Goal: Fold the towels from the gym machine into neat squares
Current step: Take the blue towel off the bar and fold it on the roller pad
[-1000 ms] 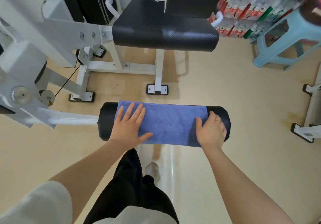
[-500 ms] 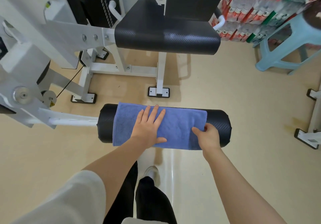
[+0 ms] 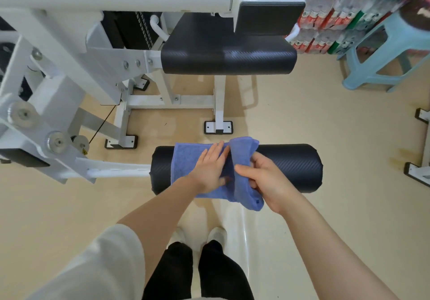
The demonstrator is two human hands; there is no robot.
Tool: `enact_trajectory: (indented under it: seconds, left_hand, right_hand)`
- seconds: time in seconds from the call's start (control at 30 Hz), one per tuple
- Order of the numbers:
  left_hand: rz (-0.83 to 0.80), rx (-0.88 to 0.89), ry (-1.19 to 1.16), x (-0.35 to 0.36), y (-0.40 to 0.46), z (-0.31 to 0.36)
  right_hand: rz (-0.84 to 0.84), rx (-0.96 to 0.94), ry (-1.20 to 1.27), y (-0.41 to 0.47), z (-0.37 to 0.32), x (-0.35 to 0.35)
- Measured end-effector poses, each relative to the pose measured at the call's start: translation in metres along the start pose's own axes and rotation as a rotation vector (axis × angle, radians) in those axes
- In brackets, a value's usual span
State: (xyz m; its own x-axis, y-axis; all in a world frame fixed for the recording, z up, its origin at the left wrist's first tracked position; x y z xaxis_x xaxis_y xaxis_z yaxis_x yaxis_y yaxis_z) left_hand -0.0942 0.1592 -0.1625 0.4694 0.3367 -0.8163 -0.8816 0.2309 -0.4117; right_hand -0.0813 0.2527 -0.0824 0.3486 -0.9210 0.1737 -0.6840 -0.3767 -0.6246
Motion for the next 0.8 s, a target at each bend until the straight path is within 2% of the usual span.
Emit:
enact_trajectory:
  seconds: [0.07, 0.13, 0.2, 0.27, 0.33, 0.43, 0.53, 0.6, 0.67, 0.73, 0.8]
  left_hand:
    - [0.173, 0.043, -0.131, -0.024, -0.016, -0.019]
    - [0.320, 0.008, -0.316, -0.043, -0.040, -0.046]
    - [0.355, -0.100, -0.669, -0.053, -0.067, -0.072]
    - [0.307, -0.249, -0.970, -0.048, -0.082, -0.088]
    - [0.263, -0.357, -1.038, -0.038, -0.090, -0.101]
    - [0.216, -0.401, -1.043, -0.028, -0.087, -0.104]
    - [0.235, -0.423, -0.931, -0.031, -0.076, -0.107]
    - [0.243, -0.445, -0.879, -0.029, -0.067, -0.108]
    - [0.204, -0.490, -0.908, -0.024, -0.063, -0.107]
    - [0.155, -0.472, -1.012, -0.020, -0.064, -0.107]
    - [0.154, -0.406, -0.998, -0.026, -0.068, -0.110]
  right_hand:
    - [0.037, -0.010, -0.147, 0.009, -0.001, 0.026]
    - [0.061, 0.002, -0.234, 0.023, 0.003, 0.054]
    - [0.083, 0.004, -0.263, 0.037, 0.008, 0.082]
    - [0.079, -0.003, -0.249, 0.049, 0.016, 0.106]
    - [0.017, 0.023, -0.136, 0.054, 0.029, 0.130]
    - [-0.003, 0.020, -0.024, 0.058, 0.039, 0.138]
    - [0.172, -0.120, -0.325, 0.054, 0.030, 0.103]
    - [0.291, -0.294, -0.510, 0.044, 0.016, 0.077]
    - [0.319, -0.400, -0.737, 0.038, 0.010, 0.064]
    - [0.254, -0.341, -0.996, 0.043, 0.024, 0.062]
    - [0.218, -0.202, -1.181, 0.051, 0.043, 0.060]
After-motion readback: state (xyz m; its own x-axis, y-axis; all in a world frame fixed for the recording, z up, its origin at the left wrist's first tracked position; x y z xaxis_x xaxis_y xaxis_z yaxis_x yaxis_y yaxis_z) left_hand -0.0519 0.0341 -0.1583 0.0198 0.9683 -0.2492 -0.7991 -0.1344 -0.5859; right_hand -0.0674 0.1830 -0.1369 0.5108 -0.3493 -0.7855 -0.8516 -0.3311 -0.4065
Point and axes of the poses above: each hand's wrist, its own y-axis towards the middle knuckle, its own x-axis out of the palm, z = x × y, the point moved 10 cm from there along y, towards the middle knuckle, and after that the axes turned 4 degrees about y, right-handed, at the moved point
